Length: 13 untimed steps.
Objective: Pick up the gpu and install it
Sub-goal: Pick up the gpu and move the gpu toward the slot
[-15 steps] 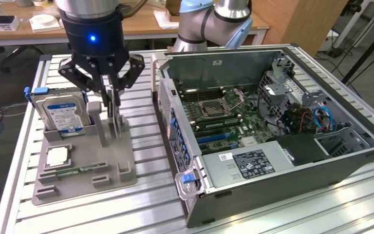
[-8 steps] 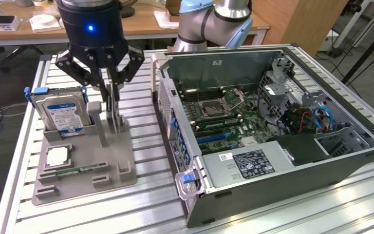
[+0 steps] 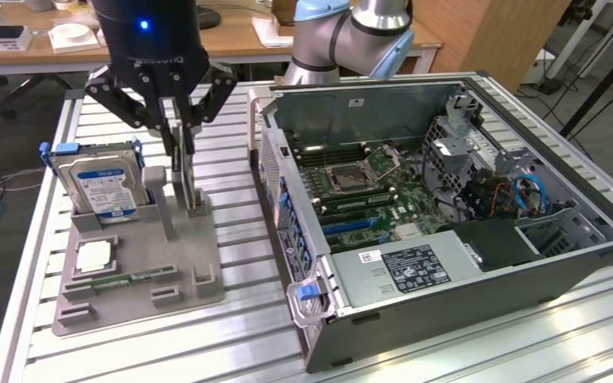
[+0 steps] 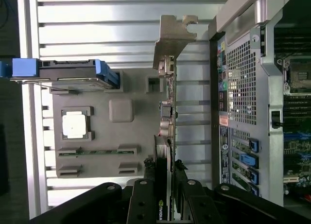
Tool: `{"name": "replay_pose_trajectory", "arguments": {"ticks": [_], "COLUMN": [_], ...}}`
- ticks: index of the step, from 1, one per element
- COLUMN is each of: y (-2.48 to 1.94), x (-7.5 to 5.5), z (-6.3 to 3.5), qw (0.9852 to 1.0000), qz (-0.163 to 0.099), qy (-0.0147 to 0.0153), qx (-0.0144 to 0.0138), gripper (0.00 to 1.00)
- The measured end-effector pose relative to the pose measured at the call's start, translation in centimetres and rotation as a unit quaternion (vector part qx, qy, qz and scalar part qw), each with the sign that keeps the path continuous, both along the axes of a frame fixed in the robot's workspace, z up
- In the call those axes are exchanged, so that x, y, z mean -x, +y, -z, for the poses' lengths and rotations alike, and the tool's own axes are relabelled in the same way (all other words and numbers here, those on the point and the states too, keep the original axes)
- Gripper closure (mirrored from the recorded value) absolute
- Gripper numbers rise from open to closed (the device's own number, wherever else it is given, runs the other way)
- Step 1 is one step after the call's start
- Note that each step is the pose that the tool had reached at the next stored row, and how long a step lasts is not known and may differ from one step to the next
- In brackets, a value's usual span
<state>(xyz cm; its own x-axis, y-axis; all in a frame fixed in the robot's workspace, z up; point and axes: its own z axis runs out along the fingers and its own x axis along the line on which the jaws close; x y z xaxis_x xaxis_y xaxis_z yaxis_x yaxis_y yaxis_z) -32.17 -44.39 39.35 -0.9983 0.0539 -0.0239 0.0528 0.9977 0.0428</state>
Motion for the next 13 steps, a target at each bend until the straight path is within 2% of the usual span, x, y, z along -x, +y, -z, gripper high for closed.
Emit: {"name": "replay_pose_trajectory", "arguments": {"ticks": [7,13], "y": [0.0,0.0], "x": [0.0,0.0], "z": [-1.22,-1.3], "qw": [1.0,1.0], "qz": [0.0,0.0], "qy": [0.0,0.0], "qx": [0.0,0.0], "gripper": [0.74,0.74]}}
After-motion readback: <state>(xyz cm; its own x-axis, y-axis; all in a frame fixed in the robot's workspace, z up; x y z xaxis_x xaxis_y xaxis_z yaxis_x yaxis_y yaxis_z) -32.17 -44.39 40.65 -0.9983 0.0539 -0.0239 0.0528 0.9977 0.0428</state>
